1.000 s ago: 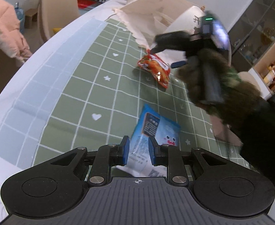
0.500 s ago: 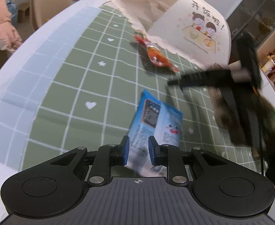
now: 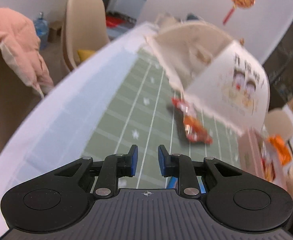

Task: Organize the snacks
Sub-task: 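Grasp the red chicken-leg packet with the left tool while the right grasps the blue biscuit packet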

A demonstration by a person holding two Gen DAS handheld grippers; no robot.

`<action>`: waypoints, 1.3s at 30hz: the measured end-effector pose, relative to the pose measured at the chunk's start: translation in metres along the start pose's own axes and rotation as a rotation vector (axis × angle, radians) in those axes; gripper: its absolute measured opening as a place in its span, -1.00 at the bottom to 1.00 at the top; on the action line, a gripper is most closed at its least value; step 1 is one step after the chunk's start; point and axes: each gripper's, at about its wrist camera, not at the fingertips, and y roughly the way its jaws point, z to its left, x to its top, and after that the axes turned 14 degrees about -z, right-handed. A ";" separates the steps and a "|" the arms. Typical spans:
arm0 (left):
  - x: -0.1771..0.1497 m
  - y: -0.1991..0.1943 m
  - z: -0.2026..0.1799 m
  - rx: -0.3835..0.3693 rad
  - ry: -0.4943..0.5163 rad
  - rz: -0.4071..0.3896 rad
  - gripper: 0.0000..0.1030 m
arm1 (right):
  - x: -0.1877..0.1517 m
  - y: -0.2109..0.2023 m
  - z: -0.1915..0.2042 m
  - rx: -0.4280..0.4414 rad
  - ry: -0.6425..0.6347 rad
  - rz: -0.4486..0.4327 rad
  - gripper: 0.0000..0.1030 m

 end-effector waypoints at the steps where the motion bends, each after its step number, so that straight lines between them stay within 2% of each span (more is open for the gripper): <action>1: 0.004 -0.001 -0.001 0.000 -0.003 -0.016 -0.51 | 0.000 0.008 0.005 0.009 0.028 0.010 0.67; 2: 0.006 -0.002 -0.003 0.001 0.000 -0.024 -0.51 | 0.001 0.011 0.012 0.009 0.028 0.003 0.81; 4: 0.009 -0.001 -0.007 -0.001 0.011 -0.020 -0.51 | 0.000 0.020 0.028 0.000 -0.039 0.010 0.87; 6: 0.009 0.003 -0.014 -0.023 0.033 -0.004 -0.51 | -0.004 0.025 0.042 -0.028 -0.151 0.015 0.83; 7: 0.010 0.007 -0.019 -0.040 0.047 0.007 -0.51 | -0.008 0.023 0.045 -0.034 -0.202 0.010 0.74; 10: 0.013 0.029 -0.040 -0.099 0.104 0.056 -0.51 | -0.021 0.003 0.027 -0.015 -0.227 -0.008 0.62; 12: 0.014 0.048 -0.055 -0.142 0.139 0.065 -0.51 | -0.033 -0.017 0.004 -0.037 -0.220 -0.010 0.61; 14: 0.017 0.071 -0.072 -0.186 0.176 0.046 -0.51 | -0.043 -0.038 -0.022 -0.084 -0.210 -0.015 0.61; 16: 0.020 0.098 -0.087 -0.204 0.209 -0.010 -0.51 | -0.049 -0.055 -0.047 -0.139 -0.183 -0.014 0.61; 20: 0.024 0.155 -0.109 -0.133 0.258 -0.133 -0.51 | -0.061 -0.086 -0.085 -0.217 -0.136 0.001 0.61; 23: 0.022 0.200 -0.121 -0.107 0.311 -0.095 -0.51 | -0.072 -0.103 -0.104 -0.281 -0.136 0.007 0.63; 27: 0.009 0.227 -0.125 -0.121 0.377 0.030 -0.52 | -0.078 -0.117 -0.127 -0.324 -0.063 0.007 0.63; 29: -0.005 0.223 -0.122 -0.159 0.412 0.075 -0.50 | -0.077 -0.117 -0.133 -0.330 -0.050 -0.001 0.64; 31: -0.019 0.205 -0.122 -0.212 0.468 0.066 -0.50 | -0.076 -0.118 -0.139 -0.338 -0.043 -0.019 0.64; 35: -0.048 0.156 -0.122 -0.320 0.529 0.124 -0.49 | -0.076 -0.115 -0.148 -0.330 -0.018 -0.042 0.68; 39: -0.079 0.101 -0.122 -0.374 0.527 0.173 -0.49 | -0.076 -0.113 -0.149 -0.314 -0.063 -0.061 0.69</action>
